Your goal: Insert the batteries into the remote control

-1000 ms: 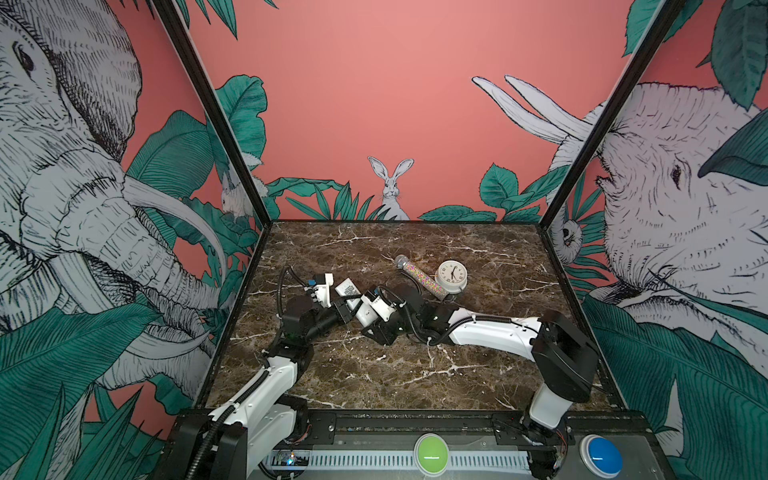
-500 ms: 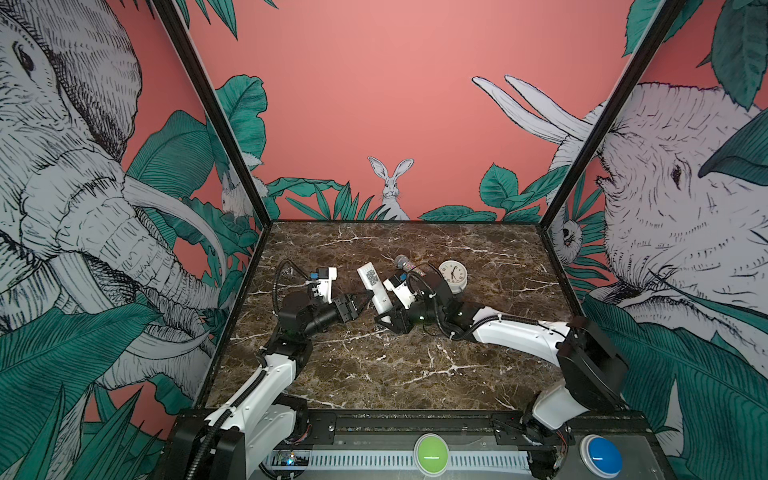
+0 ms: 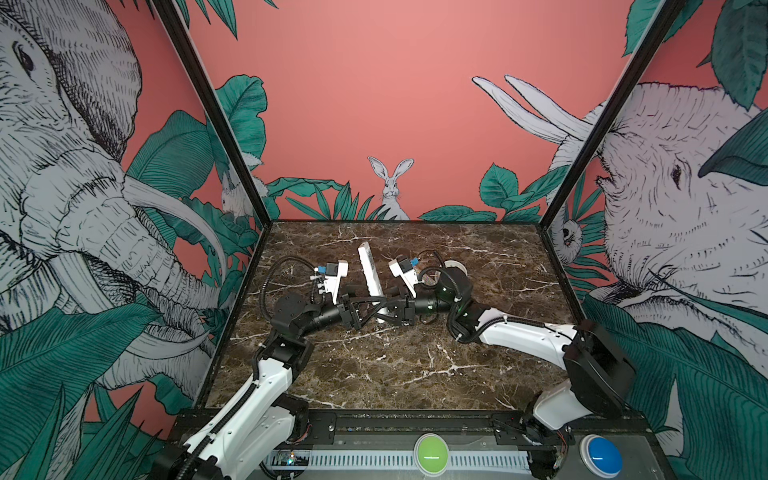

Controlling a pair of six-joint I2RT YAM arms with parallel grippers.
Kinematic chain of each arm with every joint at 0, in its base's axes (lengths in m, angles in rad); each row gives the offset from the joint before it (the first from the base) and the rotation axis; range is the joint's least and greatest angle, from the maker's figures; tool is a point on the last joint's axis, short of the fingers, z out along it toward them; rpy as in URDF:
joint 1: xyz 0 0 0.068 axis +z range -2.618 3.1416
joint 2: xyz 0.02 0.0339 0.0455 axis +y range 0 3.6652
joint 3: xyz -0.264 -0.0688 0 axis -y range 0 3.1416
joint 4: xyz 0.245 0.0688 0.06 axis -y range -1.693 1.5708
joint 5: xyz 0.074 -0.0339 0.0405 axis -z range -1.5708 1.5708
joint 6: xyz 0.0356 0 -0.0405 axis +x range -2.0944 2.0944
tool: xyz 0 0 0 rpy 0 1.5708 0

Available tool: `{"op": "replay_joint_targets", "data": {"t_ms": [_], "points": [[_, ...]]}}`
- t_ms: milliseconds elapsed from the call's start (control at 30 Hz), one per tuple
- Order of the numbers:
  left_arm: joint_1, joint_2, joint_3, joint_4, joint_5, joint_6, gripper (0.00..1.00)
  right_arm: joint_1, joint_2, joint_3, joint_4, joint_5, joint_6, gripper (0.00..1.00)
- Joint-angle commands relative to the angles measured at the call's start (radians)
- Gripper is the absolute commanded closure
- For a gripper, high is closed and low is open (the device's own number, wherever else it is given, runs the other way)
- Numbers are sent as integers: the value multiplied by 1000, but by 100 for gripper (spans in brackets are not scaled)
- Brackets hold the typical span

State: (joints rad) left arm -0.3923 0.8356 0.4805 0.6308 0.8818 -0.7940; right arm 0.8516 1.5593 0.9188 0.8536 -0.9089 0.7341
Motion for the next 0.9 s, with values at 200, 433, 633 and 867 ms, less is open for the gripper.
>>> {"op": "replay_joint_targets", "data": {"t_ms": [200,433,633,867], "points": [[-17,-19,40,29,20,12,33,0,29,-23,254,-95,114,98],[-16,6,50,44,10,1,65,0,33,-28,254,-115,111,98],[-16,5,70,-18,-4,21,84,-1,23,-31,217,-94,82,63],[-16,-31,152,-438,-230,185,92,-16,-136,-54,-366,155,-280,1]]}}
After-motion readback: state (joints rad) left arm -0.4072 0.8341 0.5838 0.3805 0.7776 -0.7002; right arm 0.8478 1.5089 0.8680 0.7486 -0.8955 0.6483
